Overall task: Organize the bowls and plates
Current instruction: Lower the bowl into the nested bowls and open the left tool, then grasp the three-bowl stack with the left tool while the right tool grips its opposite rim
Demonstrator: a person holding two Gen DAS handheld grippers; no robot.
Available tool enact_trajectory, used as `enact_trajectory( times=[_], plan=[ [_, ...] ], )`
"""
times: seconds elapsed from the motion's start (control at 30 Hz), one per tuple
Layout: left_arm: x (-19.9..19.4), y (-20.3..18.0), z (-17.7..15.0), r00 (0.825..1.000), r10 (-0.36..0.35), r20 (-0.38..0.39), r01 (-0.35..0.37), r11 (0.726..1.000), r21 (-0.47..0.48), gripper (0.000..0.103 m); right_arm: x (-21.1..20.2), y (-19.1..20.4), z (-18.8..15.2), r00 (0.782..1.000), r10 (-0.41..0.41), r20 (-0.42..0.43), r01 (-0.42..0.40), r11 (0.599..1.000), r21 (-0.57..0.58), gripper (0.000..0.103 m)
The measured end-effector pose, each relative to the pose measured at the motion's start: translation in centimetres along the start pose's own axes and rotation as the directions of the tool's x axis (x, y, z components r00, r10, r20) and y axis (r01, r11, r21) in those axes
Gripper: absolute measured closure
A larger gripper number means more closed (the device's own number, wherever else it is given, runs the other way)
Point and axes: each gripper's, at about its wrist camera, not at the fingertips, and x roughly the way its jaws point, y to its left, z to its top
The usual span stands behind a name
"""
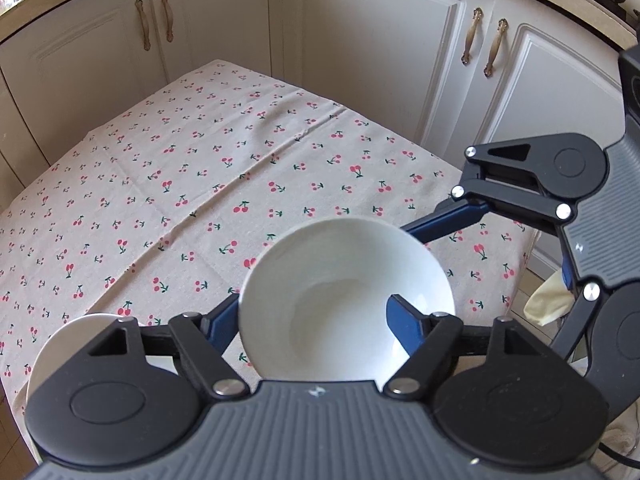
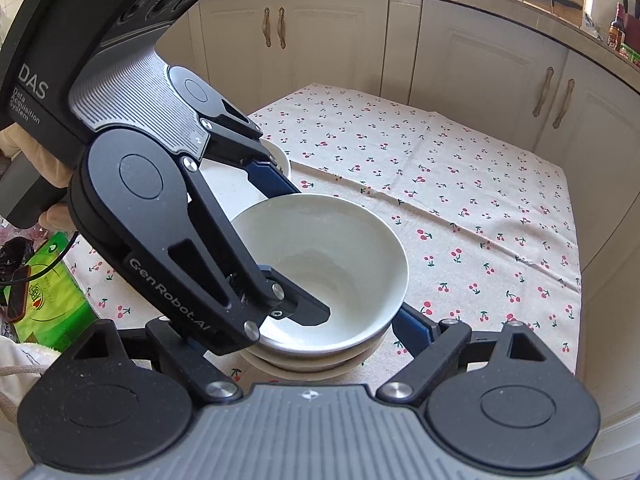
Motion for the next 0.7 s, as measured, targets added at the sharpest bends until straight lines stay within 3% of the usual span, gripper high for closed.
enact_trajectory(
  times=[0.1,0.43,0.7],
  plan=[
    [-0.6,0.3,0.2,1.000,-0.008,0.020,0.008,1.000,-0.009,0.025,-0.3,0.0,-0.1,1.000,-0.003,0.023,0.004,1.000,-0.003,0.000],
    [-3.4,1.1,-0.7,0.991,-0.025,0.132,0.036,0.996,-0.078,0.014,-1.2,-0.1,-0.3,0.998,-0.006,0.062,0.005,1.000,0.006,0.000],
    [-5.5,0.2,-4.0,0.972,-0.001,0.233,0.013,0.999,-0.049,0.008,-1.7,0.2,-1.2,0.997,-0.005,0.073,0.006,1.000,-0.006,0.000]
  ],
)
